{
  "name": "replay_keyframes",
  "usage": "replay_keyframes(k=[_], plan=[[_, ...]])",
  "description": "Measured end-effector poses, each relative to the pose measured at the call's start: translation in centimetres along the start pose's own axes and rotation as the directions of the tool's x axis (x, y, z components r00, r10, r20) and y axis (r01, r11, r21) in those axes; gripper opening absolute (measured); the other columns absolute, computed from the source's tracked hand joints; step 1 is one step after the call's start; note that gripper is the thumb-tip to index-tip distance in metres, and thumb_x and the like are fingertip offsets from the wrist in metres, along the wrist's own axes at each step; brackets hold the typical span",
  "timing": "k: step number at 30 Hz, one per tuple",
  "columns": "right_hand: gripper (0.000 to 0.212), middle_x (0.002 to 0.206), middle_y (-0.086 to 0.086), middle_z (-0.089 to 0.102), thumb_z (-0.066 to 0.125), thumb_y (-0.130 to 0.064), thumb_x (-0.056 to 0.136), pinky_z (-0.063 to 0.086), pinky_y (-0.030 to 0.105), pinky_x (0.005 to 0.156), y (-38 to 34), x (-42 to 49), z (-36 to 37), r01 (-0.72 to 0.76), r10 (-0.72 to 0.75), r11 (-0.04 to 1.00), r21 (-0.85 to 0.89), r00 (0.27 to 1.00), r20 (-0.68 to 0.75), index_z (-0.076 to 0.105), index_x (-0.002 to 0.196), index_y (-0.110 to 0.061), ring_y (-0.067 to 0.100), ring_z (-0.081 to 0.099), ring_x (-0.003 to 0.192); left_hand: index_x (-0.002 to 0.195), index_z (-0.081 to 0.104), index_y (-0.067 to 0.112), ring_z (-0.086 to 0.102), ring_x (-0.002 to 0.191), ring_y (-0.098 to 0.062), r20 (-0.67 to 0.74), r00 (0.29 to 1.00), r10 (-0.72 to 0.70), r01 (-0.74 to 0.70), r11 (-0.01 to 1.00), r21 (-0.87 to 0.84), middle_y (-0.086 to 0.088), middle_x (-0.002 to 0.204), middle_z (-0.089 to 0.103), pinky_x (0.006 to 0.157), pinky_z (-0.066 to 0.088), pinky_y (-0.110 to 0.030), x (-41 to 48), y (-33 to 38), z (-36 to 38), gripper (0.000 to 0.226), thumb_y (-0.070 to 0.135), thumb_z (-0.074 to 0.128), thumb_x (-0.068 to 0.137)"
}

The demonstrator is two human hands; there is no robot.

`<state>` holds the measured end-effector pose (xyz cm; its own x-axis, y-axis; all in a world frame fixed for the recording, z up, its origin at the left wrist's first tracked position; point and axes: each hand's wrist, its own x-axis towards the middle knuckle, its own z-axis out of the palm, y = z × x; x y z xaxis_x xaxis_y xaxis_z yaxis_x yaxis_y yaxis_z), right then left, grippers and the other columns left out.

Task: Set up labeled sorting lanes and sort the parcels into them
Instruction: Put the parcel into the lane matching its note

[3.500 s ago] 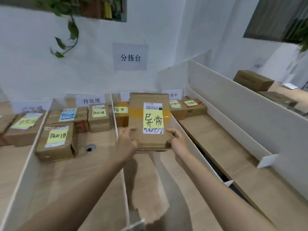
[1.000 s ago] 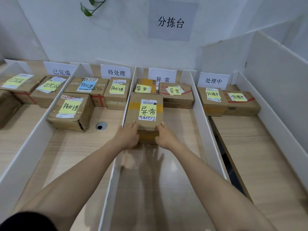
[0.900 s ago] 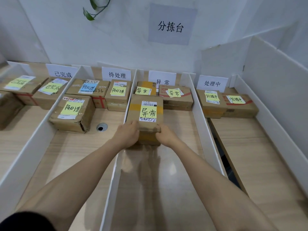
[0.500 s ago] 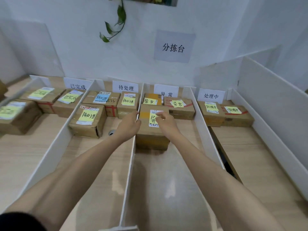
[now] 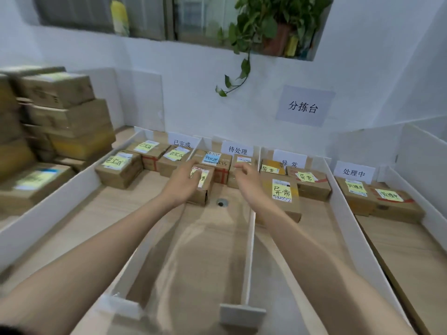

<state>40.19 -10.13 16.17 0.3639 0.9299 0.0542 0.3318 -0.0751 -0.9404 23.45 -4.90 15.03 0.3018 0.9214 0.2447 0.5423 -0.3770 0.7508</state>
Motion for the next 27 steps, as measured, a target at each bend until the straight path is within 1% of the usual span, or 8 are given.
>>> replay_keyframes(k=[5, 8, 11, 13, 17, 19, 24, 27], plan=[[0.031, 0.115, -0.004, 0.056, 0.041, -0.016, 0.098, 0.038, 0.018, 0.064, -3.2, -2.0, 6.0, 0.026, -0.026, 0.999, 0.020, 0.999, 0.043, 0.058, 0.124, -0.017, 0.005, 0.050, 0.084, 0.132, 0.048, 0.006, 0.048, 0.124, -0.025, -0.085, 0.995, -0.053, 0.055, 0.998, 0.023, -0.010, 0.131, 0.054, 0.102, 0.038, -0.034, -3.3, -3.2, -6.9, 0.038, 0.019, 0.043, 0.097], [0.029, 0.114, -0.005, 0.057, 0.042, -0.014, 0.097, 0.039, 0.020, 0.069, -5.2, -3.3, 9.4, 0.058, -0.062, 0.997, 0.040, 0.994, 0.090, 0.060, 0.121, -0.016, 0.010, 0.050, 0.096, 0.116, 0.055, 0.012, 0.055, 0.110, -0.024, -0.155, 0.985, -0.071, 0.077, 0.997, 0.029, -0.003, 0.114, 0.060, 0.089, 0.042, -0.034, -5.1, -4.9, -10.9, 0.024, 0.018, 0.042, 0.096], [0.027, 0.111, -0.005, 0.058, 0.044, -0.015, 0.096, 0.037, 0.024, 0.081, -7.1, -4.3, 12.6, 0.092, -0.101, 0.993, 0.069, 0.986, 0.133, 0.062, 0.117, -0.016, 0.013, 0.049, 0.097, 0.120, 0.054, 0.012, 0.052, 0.101, -0.015, -0.220, 0.972, -0.086, 0.098, 0.994, 0.047, 0.005, 0.110, 0.054, 0.076, 0.032, -0.022, -7.4, -5.8, -14.4, 0.026, 0.013, 0.040, 0.098], [0.024, 0.102, -0.009, 0.056, 0.045, -0.013, 0.095, 0.037, 0.025, 0.082, -8.4, -5.1, 14.4, 0.110, -0.122, 0.990, 0.087, 0.979, 0.161, 0.062, 0.111, -0.019, 0.011, 0.050, 0.098, 0.129, 0.050, 0.013, 0.048, 0.104, -0.012, -0.253, 0.960, -0.120, 0.145, 0.986, 0.084, 0.006, 0.119, 0.052, 0.081, 0.033, -0.022, -8.8, -6.5, -16.7, 0.033, 0.020, 0.039, 0.099], [0.024, 0.105, -0.012, 0.057, 0.045, -0.015, 0.094, 0.044, 0.029, 0.087, -10.2, -6.6, 17.2, 0.162, -0.178, 0.983, 0.083, 0.957, 0.230, 0.063, 0.109, -0.023, 0.013, 0.052, 0.102, 0.135, 0.045, 0.016, 0.047, 0.122, -0.020, -0.324, 0.927, -0.191, 0.235, 0.966, 0.104, -0.005, 0.136, 0.050, 0.100, 0.039, -0.036, -11.2, -7.9, -20.4, 0.039, 0.025, 0.039, 0.098], [0.024, 0.108, -0.009, 0.058, 0.046, -0.018, 0.095, 0.045, 0.031, 0.087, -10.7, -7.1, 18.1, 0.181, -0.197, 0.980, 0.083, 0.943, 0.268, 0.064, 0.111, -0.022, 0.012, 0.052, 0.100, 0.134, 0.046, 0.013, 0.046, 0.122, -0.022, -0.377, 0.903, -0.205, 0.264, 0.958, 0.113, -0.006, 0.136, 0.050, 0.097, 0.037, -0.032, -12.4, -8.0, -21.6, 0.038, 0.024, 0.039, 0.098], [0.024, 0.094, -0.015, 0.053, 0.044, -0.017, 0.097, 0.038, 0.021, 0.067, -11.7, -8.0, 19.5, 0.227, -0.243, 0.970, 0.089, 0.897, 0.369, 0.062, 0.113, -0.020, 0.007, 0.049, 0.090, 0.133, 0.047, 0.010, 0.048, 0.121, -0.023, -0.477, 0.841, -0.254, 0.339, 0.936, 0.099, -0.010, 0.135, 0.050, 0.099, 0.038, -0.033, -15.7, -8.3, -23.4, 0.037, 0.022, 0.040, 0.098], [0.024, 0.106, -0.007, 0.059, 0.045, -0.017, 0.097, 0.037, 0.023, 0.077, -12.0, -8.6, 20.7, 0.234, -0.263, 0.965, 0.120, 0.871, 0.416, 0.065, 0.111, -0.018, 0.010, 0.052, 0.099, 0.133, 0.046, 0.010, 0.048, 0.122, -0.023, -0.509, 0.816, -0.273, 0.379, 0.918, 0.116, -0.011, 0.135, 0.050, 0.099, 0.037, -0.032, -18.0, -8.3, -24.4, 0.037, 0.020, 0.041, 0.098]])
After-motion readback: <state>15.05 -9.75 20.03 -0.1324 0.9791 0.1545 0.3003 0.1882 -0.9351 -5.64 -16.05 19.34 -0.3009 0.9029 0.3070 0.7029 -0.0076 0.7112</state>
